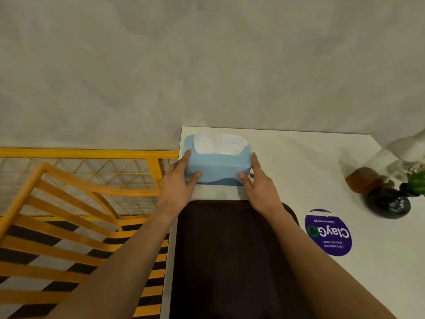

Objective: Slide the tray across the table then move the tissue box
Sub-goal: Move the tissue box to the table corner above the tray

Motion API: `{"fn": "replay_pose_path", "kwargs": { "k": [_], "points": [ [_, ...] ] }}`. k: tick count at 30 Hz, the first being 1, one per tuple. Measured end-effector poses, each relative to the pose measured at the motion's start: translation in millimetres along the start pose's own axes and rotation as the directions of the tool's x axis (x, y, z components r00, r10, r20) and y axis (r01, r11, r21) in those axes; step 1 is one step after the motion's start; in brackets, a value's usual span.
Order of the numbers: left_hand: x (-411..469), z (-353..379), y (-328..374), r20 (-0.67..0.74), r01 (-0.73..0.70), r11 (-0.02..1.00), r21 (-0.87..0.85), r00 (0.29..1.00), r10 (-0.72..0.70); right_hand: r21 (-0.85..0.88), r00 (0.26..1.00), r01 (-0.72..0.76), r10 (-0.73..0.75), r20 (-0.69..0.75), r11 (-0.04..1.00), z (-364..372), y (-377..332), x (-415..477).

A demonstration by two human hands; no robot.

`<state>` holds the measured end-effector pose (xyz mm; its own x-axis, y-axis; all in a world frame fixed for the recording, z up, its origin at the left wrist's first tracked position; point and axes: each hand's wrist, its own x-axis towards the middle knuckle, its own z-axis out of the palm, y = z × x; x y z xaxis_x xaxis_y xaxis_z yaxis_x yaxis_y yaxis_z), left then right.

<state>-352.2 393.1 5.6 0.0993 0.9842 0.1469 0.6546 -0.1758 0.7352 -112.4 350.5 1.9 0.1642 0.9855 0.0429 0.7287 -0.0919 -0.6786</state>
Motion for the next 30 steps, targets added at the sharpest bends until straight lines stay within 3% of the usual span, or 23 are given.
{"fn": "replay_pose_path", "kwargs": {
  "k": [14,30],
  "points": [
    [108,10,-20,-0.009,-0.016,0.997,0.081,1.0,0.017,0.086,1.0,0.002,-0.003,0.011,0.996,18,4,119],
    [139,14,-28,-0.031,-0.033,0.998,0.049,0.999,0.034,0.05,0.999,0.029,-0.03,0.027,0.998,20,-1,157]
  ]
}}
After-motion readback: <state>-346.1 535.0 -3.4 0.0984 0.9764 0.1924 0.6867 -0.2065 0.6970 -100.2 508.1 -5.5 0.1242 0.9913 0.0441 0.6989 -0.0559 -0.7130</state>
